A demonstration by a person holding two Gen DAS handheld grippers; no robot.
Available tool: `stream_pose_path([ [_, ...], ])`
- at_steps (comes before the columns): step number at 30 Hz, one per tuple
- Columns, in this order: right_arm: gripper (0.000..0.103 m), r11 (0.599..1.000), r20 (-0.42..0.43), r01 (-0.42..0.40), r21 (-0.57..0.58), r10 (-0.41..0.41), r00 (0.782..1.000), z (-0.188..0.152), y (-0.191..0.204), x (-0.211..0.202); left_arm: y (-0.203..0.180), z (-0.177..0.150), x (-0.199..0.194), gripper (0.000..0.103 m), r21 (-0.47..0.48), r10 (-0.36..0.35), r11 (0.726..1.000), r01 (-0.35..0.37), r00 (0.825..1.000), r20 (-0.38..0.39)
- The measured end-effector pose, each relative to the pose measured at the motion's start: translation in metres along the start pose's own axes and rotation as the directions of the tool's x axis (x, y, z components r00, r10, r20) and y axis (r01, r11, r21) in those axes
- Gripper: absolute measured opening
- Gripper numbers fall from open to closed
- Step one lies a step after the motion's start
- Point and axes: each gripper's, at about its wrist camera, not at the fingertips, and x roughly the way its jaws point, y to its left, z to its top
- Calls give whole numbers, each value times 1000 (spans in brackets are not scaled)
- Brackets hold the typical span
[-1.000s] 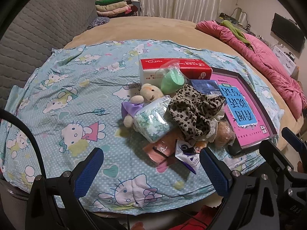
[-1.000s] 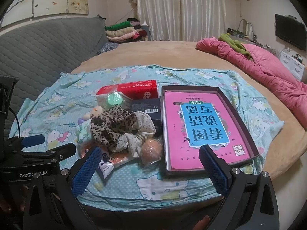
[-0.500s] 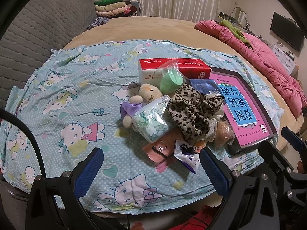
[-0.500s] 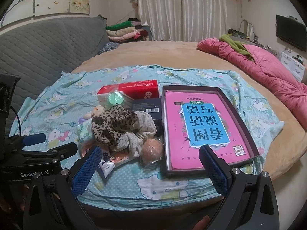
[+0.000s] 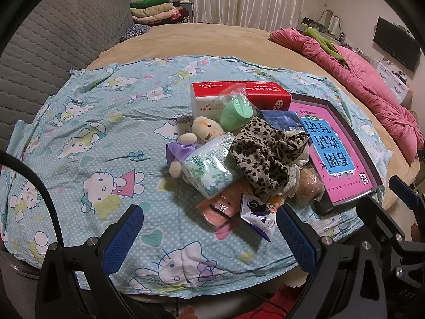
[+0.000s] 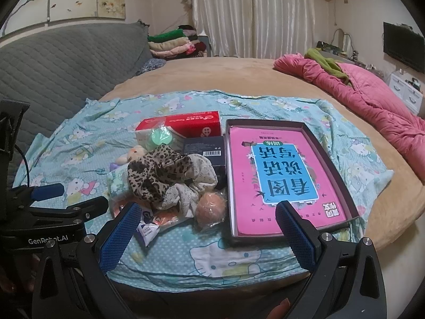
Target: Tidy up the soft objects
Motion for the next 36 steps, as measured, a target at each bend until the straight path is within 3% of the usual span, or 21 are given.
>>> stream_pose_path([
  [15,101,1000,0,-2,0,2,1000,0,0,0,2,-2,3,101,-20,-19,1000,19,1000,-13],
  [29,101,1000,-7,-23,4,23,1000,-1,-1,12,35,4,24,101,-107,-89,991,84,995,-44],
  [36,101,999,-9,-35,7,35,999,1,-3,23,41,10,38,101,-70,-118,991,115,992,-33],
])
